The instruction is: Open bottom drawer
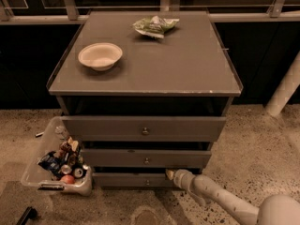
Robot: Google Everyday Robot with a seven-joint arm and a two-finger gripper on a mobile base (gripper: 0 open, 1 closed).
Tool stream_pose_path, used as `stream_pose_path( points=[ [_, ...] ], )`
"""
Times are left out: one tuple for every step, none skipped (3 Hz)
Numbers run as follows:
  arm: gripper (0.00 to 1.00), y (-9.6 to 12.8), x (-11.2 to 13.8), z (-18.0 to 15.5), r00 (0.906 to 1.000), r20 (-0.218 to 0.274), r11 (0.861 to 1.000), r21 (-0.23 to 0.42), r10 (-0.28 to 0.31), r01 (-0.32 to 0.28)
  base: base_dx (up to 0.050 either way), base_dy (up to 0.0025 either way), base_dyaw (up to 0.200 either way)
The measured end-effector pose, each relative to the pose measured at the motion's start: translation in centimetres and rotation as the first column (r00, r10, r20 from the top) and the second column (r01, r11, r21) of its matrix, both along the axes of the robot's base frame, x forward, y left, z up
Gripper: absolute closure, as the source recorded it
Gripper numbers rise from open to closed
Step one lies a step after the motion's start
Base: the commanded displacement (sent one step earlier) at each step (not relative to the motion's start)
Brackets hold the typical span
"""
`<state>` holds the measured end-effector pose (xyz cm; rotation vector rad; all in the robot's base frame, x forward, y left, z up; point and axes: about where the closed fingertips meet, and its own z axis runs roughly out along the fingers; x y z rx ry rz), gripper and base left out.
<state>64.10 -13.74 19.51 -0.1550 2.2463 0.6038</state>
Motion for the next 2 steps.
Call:
stream_pose_path(
  points=[
    [1.00, 0.19, -0.08, -0.10, 0.9999, -0.014, 1.000, -0.007, -0.003, 0.003, 0.000, 0.00000, 0.000],
    [1.00, 0.23, -0.09, 0.11, 0.9999, -0.016, 1.000, -0.009, -0.003, 0.003, 0.000, 0.00000, 0.000]
  ],
)
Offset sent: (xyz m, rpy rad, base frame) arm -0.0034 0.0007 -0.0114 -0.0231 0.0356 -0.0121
